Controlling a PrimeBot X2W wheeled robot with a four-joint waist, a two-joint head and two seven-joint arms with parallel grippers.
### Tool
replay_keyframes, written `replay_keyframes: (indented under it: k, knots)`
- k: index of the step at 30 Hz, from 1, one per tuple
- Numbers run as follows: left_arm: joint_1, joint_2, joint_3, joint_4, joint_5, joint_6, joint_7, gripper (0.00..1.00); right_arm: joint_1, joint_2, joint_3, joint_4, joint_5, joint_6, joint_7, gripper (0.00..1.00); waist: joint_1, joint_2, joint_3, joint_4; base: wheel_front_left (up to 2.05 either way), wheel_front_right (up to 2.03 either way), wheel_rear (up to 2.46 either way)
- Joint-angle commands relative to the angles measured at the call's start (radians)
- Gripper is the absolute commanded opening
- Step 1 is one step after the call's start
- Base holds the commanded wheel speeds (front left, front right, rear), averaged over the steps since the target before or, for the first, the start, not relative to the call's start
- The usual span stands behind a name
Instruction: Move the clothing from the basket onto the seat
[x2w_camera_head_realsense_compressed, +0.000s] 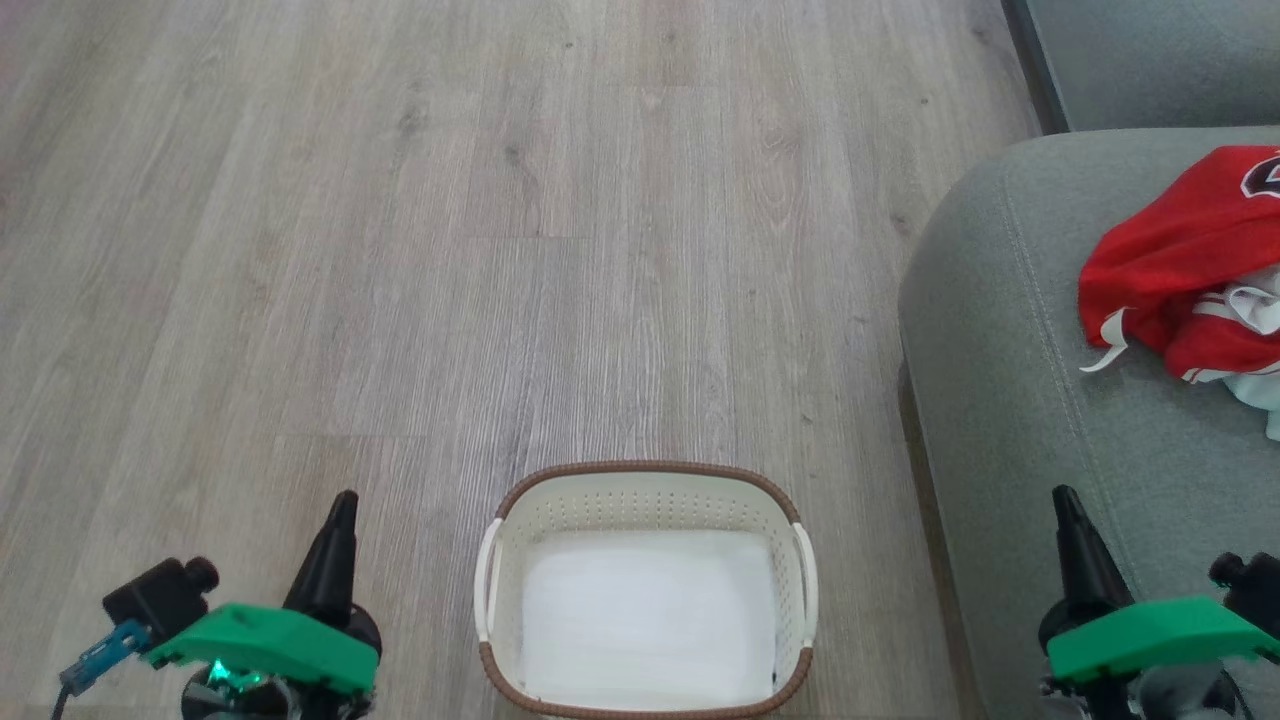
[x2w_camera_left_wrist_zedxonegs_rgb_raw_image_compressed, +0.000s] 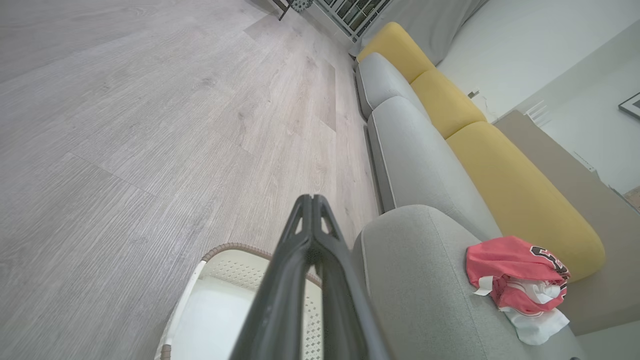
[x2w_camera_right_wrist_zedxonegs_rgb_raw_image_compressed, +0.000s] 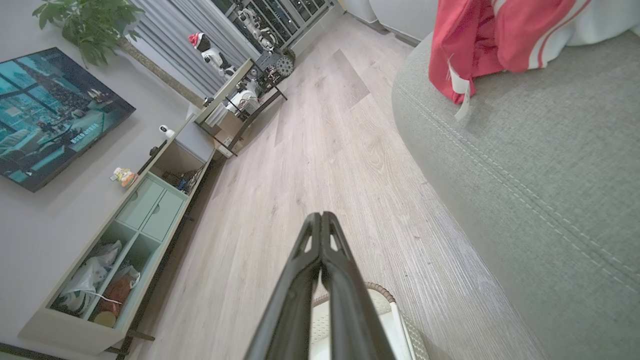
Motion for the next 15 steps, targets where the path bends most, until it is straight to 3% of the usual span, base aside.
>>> replay_keyframes:
  k: [1, 15]
  knots:
    - [-0.062, 0.002, 0.038, -0.028, -0.023, -0.011, 0.005, 0.0, -0.047, -0.006, -0.004, -0.027, 0.026, 0.0, 0.006, 0.0, 0.0, 0.0, 0.0, -0.001, 0.0, 0.0, 0.0]
    - [-0.075, -0.023, 0.092, -0.018, -0.163, -0.022, 0.047, 0.0, -0.076, 0.002, -0.014, -0.01, 0.182, 0.0, 0.044, 0.0, 0.0, 0.0, -0.002, -0.012, 0.0, 0.0, 0.0]
